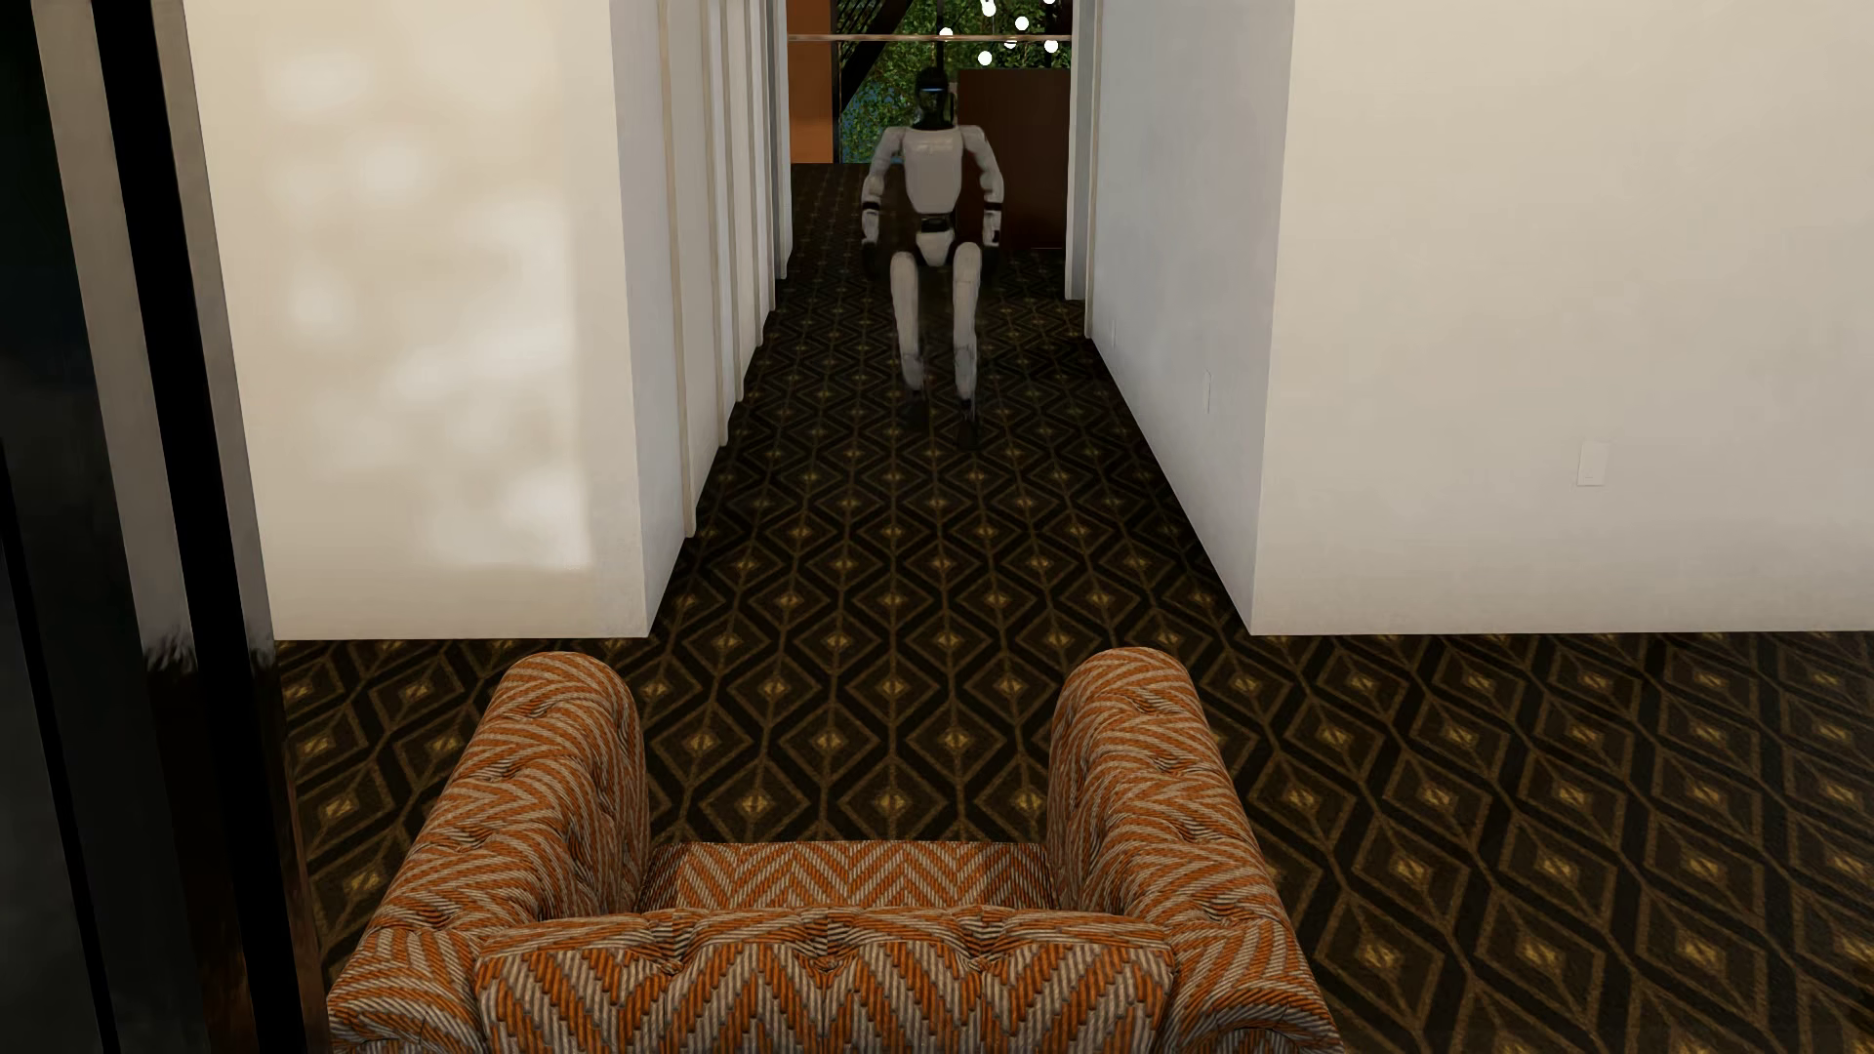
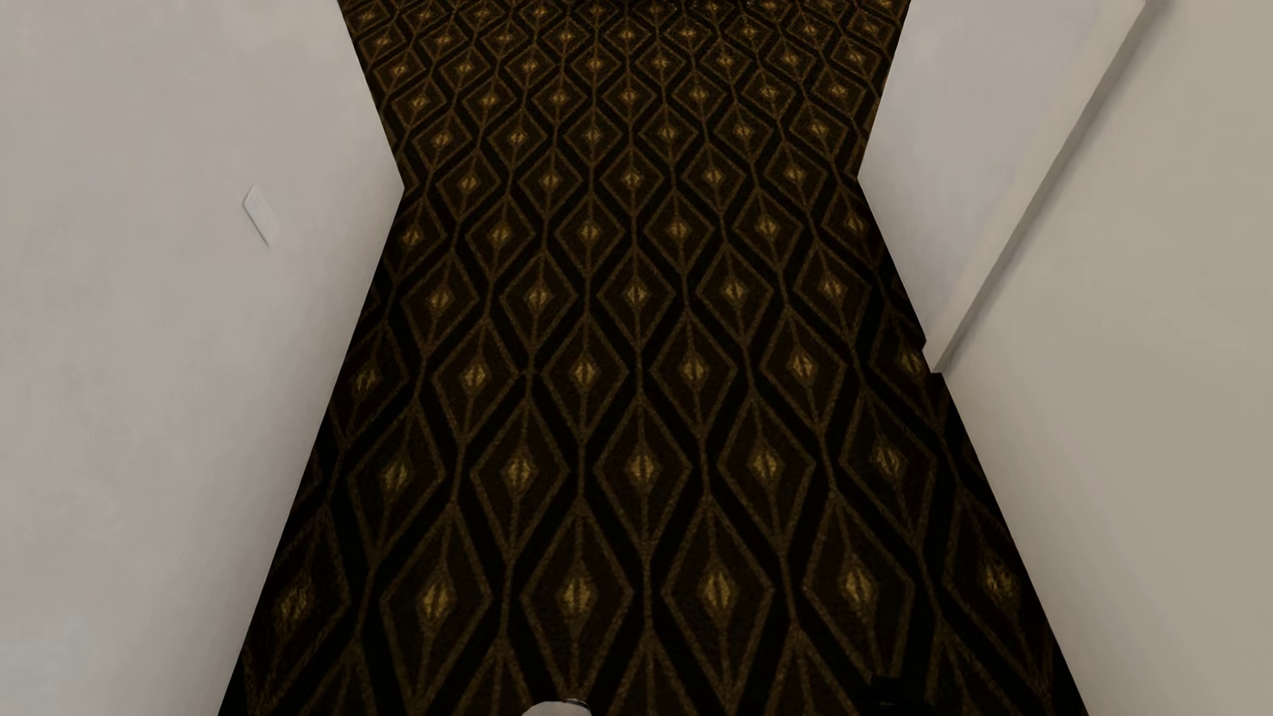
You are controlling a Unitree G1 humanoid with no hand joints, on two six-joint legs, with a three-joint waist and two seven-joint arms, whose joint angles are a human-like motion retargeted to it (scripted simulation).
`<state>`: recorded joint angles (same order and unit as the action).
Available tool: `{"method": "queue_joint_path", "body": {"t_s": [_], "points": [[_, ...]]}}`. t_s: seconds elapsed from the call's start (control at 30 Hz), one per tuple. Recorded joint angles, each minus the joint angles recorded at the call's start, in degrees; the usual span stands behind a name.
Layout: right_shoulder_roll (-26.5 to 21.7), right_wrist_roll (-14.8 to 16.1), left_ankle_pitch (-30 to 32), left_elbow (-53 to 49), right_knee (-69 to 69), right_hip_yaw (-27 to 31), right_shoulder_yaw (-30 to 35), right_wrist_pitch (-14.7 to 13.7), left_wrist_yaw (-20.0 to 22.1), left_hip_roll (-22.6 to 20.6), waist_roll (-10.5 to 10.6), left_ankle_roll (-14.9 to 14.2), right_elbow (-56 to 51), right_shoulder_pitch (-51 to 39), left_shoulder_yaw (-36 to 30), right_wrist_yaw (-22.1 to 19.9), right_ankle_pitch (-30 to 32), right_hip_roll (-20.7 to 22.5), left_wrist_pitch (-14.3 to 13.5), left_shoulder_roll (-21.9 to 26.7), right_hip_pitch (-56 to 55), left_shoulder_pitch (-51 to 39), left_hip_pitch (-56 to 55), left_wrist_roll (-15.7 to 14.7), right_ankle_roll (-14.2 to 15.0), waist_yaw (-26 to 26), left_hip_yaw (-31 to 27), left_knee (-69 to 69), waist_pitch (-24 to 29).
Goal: Walk to fabric armchair
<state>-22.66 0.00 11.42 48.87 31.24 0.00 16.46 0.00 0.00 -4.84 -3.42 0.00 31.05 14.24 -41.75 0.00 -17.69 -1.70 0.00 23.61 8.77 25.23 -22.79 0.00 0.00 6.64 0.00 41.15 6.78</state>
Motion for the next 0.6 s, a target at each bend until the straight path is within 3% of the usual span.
{"method": "queue_joint_path", "body": {"t_s": [0.03,0.07,0.1,0.13,0.17,0.2,0.23,0.27,0.3,0.33,0.4,0.53,0.6], "points": [[-1.0,0.0,-8.7,0.1,-2.3,0.0,-1.5,0.0,0.0,0.2,-0.2,0.0,-3.1,-2.5,-0.7,0.0,-1.7,-0.8,0.0,0.6,4.9,1.8,-2.4,0.0,0.0,2.9,0.0,-9.3,-0.3],[-1.9,0.0,-21.9,0.1,-3.2,0.0,-2.6,0.0,0.0,0.6,-0.6,0.0,-5.2,-4.9,-1.4,0.0,-3.4,-1.7,0.0,1.3,8.9,3.3,-5.0,0.0,0.0,5.4,0.0,-14.0,-0.8],[-2.5,0.0,-30.6,0.6,-3.1,0.0,-4.3,0.0,0.0,1.5,-1.1,0.0,-6.6,-6.7,-2.0,0.0,-3.8,-3.3,0.0,1.9,12.1,4.5,-7.6,0.0,0.0,8.3,0.0,-13.7,-0.9],[-2.8,0.0,-28.5,2.1,-1.9,0.0,-6.5,0.0,0.0,2.4,-1.3,0.0,-6.7,-7.4,-2.0,0.0,-1.3,-5.5,0.0,1.8,14.4,5.2,-9.5,0.0,0.0,11.6,0.0,-12.8,-0.8],[-2.9,0.0,-17.4,3.6,1.1,0.0,-7.0,0.0,0.0,2.4,-1.6,0.0,-5.8,-7.1,-1.7,0.0,5.2,-7.7,0.0,1.3,15.5,5.7,-11.3,0.0,0.0,13.6,0.0,-10.8,-0.8],[-2.3,0.0,-4.2,5.2,6.4,0.0,-6.9,0.0,0.0,1.1,-2.5,0.0,-3.8,-5.9,-1.3,0.0,15.6,-9.6,0.0,0.7,14.5,6.0,-12.7,0.0,0.0,13.4,0.0,-6.2,-1.6],[-1.0,0.0,2.5,6.7,15.1,0.0,-5.9,0.0,0.0,-1.7,-4.2,0.0,-0.7,-4.6,-1.7,0.0,26.1,-11.3,0.0,0.2,11.2,5.4,-12.8,0.0,0.0,10.9,0.0,-1.4,-2.0],[0.1,0.0,1.7,7.1,25.4,0.0,-4.3,0.0,0.0,-4.1,-4.7,0.0,3.0,-2.9,-2.2,0.0,30.7,-11.1,0.0,-0.1,7.0,3.8,-9.8,0.0,0.0,7.2,0.0,1.8,-1.5],[1.0,0.0,-1.3,6.1,36.1,0.0,-1.7,0.0,0.0,-6.3,-4.9,0.0,6.6,-1.5,-1.3,0.0,26.8,-10.7,0.0,-0.4,0.5,1.8,-4.6,0.0,0.0,3.6,0.0,1.1,-1.1],[1.7,0.0,-4.5,4.1,43.5,0.0,1.8,0.0,0.0,-7.8,-4.3,0.0,10.4,0.4,0.7,0.0,18.4,-9.6,0.0,-0.6,-5.0,-0.5,2.4,0.0,0.0,-0.4,0.0,-1.6,-0.4],[2.3,0.0,-12.4,-1.8,45.7,0.0,7.8,0.0,0.0,-8.3,-2.0,0.0,17.9,5.2,6.0,0.0,6.6,-6.3,0.0,-0.6,-16.6,-5.6,16.9,0.0,0.0,-8.6,0.0,-8.8,0.0],[1.4,0.0,-29.4,-17.1,11.7,0.0,10.7,0.0,0.0,-3.1,1.2,0.0,26.2,15.6,19.1,0.0,7.4,-6.0,0.0,1.0,-31.7,-15.6,37.3,0.0,0.0,-22.0,0.0,-17.6,-1.4],[0.9,0.0,-32.1,-24.7,-8.8,0.0,7.5,0.0,0.0,-0.9,1.6,0.0,27.4,19.3,24.1,0.0,10.9,-7.0,0.0,3.2,-35.3,-18.8,41.5,0.0,0.0,-26.8,0.0,-17.4,-3.7]]}}
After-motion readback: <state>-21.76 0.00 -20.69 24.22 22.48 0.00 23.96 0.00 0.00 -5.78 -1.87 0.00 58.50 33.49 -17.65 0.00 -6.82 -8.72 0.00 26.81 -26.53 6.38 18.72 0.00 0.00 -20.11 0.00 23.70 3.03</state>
